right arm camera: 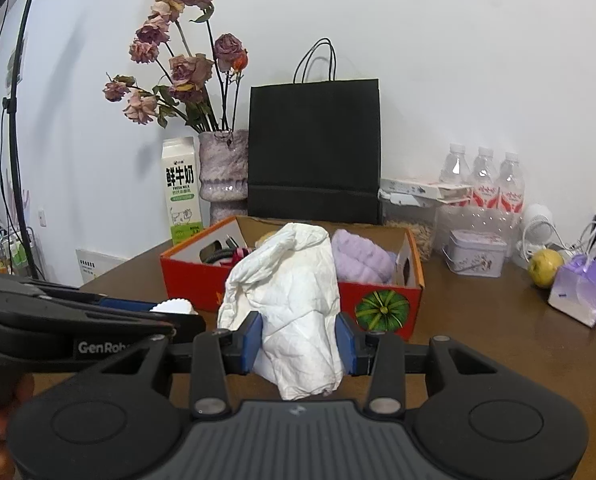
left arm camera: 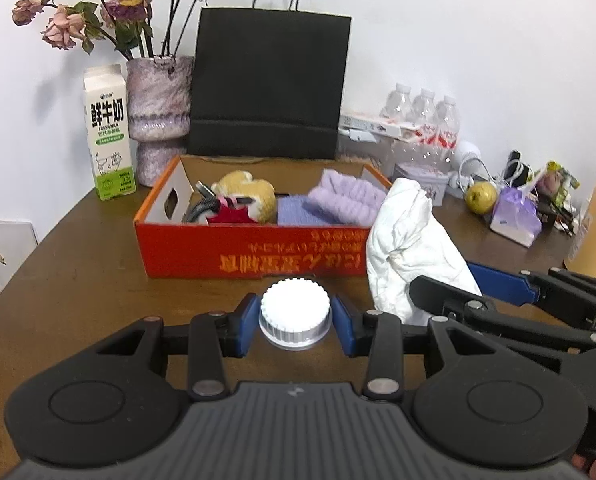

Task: Organize objects
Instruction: 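Carry the cap with the left gripper while the right gripper carries the tissue to the box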

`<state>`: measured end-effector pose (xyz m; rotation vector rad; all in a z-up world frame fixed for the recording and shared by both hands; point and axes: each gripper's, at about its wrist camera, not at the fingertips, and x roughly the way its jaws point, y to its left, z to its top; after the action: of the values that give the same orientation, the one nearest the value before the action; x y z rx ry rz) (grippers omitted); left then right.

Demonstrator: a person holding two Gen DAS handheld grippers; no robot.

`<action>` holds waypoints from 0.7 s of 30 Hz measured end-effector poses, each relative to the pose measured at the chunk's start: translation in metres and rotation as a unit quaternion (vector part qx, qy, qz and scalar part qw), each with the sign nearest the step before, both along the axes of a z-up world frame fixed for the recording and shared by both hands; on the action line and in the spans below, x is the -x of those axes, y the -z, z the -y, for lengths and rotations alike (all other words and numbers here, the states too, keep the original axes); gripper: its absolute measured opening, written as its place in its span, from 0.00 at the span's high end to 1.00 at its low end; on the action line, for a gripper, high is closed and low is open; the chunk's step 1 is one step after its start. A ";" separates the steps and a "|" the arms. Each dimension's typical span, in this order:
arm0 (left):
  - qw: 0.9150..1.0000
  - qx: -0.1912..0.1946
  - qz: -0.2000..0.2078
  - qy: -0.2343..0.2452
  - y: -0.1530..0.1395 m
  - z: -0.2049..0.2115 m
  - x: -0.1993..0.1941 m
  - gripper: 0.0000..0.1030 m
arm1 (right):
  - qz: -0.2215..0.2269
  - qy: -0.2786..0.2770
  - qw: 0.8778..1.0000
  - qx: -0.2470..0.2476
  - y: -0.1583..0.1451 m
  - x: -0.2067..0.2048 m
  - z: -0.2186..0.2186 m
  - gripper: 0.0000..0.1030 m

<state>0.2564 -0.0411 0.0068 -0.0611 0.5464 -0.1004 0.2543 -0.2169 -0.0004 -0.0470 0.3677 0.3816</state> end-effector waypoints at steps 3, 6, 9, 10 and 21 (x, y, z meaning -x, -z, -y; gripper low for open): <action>1.000 0.005 0.003 -0.004 -0.004 -0.007 -0.009 0.60 | 0.002 0.002 1.000 -0.002 -0.003 -0.009 -0.005 0.62; 1.000 0.009 0.008 -0.010 -0.006 -0.014 -0.018 0.60 | 0.006 0.005 1.000 -0.003 -0.005 -0.017 -0.009 0.62; 1.000 0.014 0.013 -0.017 -0.009 -0.020 -0.028 0.60 | 0.009 0.009 1.000 -0.006 -0.006 -0.027 -0.013 0.62; 1.000 0.015 0.014 -0.020 -0.009 -0.021 -0.032 0.60 | 0.010 0.010 1.000 -0.007 -0.007 -0.031 -0.014 0.62; 0.998 0.025 0.039 -0.033 -0.021 -0.028 -0.069 0.60 | 0.023 0.019 0.999 -0.022 -0.011 -0.069 -0.027 0.62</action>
<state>0.3249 -0.0131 0.0281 -0.1227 0.4641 -0.0521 0.3228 -0.1895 0.0104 -0.0055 0.3135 0.3496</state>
